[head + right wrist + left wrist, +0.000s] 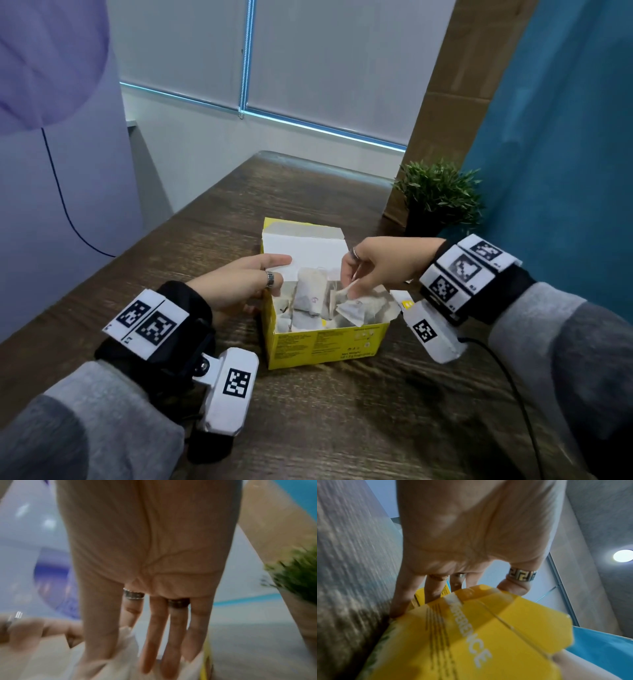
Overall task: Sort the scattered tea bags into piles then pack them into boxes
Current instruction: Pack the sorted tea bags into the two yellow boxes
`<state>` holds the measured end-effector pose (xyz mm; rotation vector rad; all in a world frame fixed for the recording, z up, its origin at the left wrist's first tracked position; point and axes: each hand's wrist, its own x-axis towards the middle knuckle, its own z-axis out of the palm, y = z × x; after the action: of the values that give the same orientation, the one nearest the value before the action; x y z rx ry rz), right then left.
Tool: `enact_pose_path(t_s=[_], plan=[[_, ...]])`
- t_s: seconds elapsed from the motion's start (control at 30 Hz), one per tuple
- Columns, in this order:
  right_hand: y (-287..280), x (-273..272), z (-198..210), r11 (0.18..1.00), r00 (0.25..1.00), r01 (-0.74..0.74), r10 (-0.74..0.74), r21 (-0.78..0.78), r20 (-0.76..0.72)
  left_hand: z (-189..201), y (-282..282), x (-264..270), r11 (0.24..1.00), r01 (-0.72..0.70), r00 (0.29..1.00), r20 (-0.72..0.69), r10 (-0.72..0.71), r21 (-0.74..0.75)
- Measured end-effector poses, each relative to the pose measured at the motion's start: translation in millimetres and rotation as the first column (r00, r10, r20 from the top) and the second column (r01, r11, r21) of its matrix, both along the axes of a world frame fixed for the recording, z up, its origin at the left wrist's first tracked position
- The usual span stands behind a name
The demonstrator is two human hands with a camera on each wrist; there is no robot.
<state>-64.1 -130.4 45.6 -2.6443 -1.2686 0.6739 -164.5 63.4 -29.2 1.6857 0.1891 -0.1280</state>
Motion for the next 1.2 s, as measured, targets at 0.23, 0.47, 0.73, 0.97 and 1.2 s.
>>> enact_pose_path(t_s=[0.23,0.47,0.73,0.97,1.2], plan=[[18,-18,12,0.930,0.999,0.044,-0.050,0.364,0.007,-2,1,1,1.000,0.012,1.000,0.004,-0.011,-0.021],[37,-17,-24,0.929,0.966,0.104,-0.180,0.354,0.187,-2,2,1,1.000,-0.001,1.000,0.011,0.001,-0.012],[42,-29,-36,0.966,0.984,0.044,-0.085,0.253,0.154,0,1,-1,0.998,0.048,0.998,0.032,-0.047,-0.037],[53,-29,-34,0.968,0.978,-0.041,-0.012,0.249,0.210,1,0,-4,0.995,0.072,0.997,0.038,-0.070,-0.071],[37,-20,1,0.979,0.981,0.019,0.021,0.205,-0.190,5,-2,-5,0.997,0.045,0.999,-0.002,-0.045,-0.057]])
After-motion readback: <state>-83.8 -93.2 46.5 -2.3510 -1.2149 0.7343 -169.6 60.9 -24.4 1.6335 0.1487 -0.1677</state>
